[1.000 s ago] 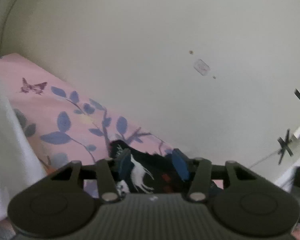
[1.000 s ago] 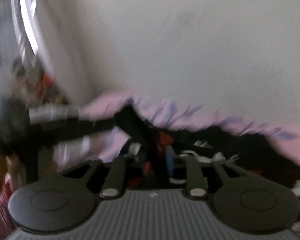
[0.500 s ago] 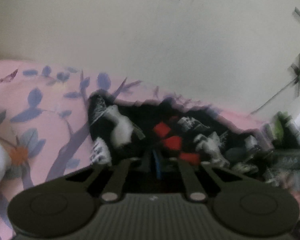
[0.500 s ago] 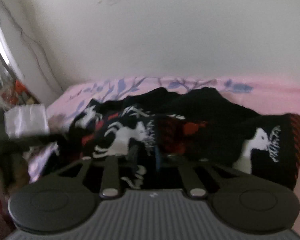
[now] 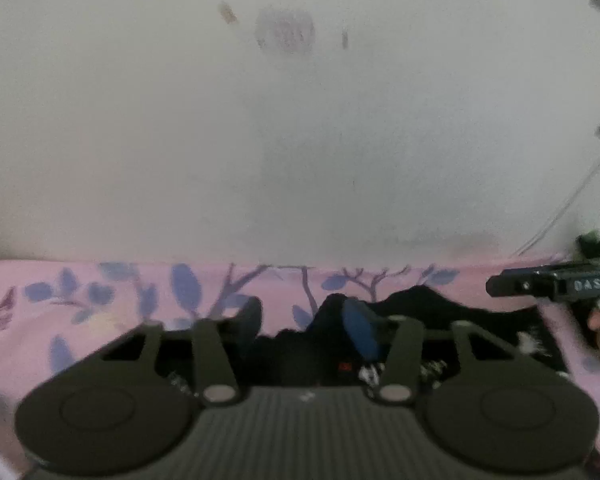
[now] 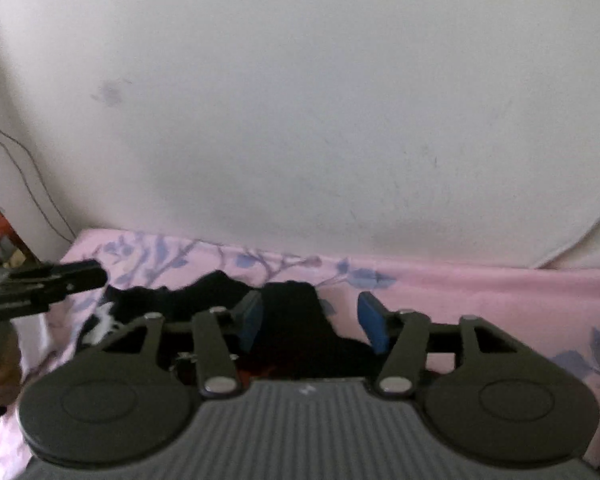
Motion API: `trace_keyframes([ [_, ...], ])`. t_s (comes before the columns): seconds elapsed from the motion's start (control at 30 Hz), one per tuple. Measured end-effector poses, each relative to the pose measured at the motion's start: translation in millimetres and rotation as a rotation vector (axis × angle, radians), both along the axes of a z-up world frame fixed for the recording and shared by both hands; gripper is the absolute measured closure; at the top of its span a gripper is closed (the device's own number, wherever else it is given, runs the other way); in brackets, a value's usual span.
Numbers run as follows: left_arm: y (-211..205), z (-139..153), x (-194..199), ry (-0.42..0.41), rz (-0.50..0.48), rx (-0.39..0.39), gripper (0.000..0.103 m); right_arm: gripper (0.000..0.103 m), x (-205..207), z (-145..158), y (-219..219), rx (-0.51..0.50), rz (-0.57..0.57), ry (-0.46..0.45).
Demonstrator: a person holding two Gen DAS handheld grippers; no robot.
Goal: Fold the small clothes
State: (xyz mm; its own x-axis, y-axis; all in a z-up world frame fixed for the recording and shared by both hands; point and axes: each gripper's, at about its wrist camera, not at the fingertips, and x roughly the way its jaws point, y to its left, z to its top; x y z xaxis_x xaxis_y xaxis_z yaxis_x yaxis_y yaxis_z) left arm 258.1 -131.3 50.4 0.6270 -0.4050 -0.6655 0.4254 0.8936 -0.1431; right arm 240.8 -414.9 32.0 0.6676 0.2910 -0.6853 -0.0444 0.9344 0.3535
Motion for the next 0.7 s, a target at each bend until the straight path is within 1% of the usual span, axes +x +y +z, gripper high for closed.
trace_keyframes([
  [0.07,-19.6,-13.5,19.6,0.046,-0.014,0.042,0.054,0.049,11.0,-15.5,0.4,0.018,0.022,0.033],
  [0.17,-43.2,-34.1,41.5,0.095,-0.026,0.095,0.052,0.047,23.0,-33.7,8.7,-0.010,0.067,0.066],
  [0.23,-50.4,-46.9,46.6,0.128,-0.037,0.130,0.066,0.049,24.5,-35.9,14.9,-0.026,0.094,0.045],
  [0.27,-52.3,-47.5,46.1,0.119,-0.057,0.117,0.086,0.060,24.6,-34.9,17.2,-0.026,0.120,0.042],
  [0.3,-53.3,-45.7,41.0,0.117,-0.084,0.109,0.089,0.084,23.3,-32.0,18.5,-0.016,0.132,0.038],
  [0.37,-57.9,-38.1,30.9,0.077,-0.091,0.136,0.091,0.089,13.2,-20.8,24.0,-0.038,0.144,-0.018],
  [0.4,-55.6,-31.5,21.0,0.047,-0.105,0.134,0.091,0.091,5.8,-12.5,25.9,-0.041,0.149,-0.047],
  [0.47,-48.3,-14.2,0.8,-0.005,-0.117,0.107,0.092,0.092,-12.0,7.9,31.6,-0.038,0.153,-0.103],
  [0.57,-25.8,22.0,-47.7,-0.109,-0.127,0.036,0.093,0.092,-55.2,42.8,43.6,-0.093,0.182,-0.199],
  [0.6,-15.1,35.0,-71.0,-0.147,-0.136,0.007,0.093,0.092,-73.4,53.6,48.7,-0.110,0.196,-0.228],
  [0.7,8.7,57.2,-138.8,-0.241,-0.158,-0.029,0.093,0.092,-140.5,79.9,64.9,-0.185,0.245,-0.329],
])
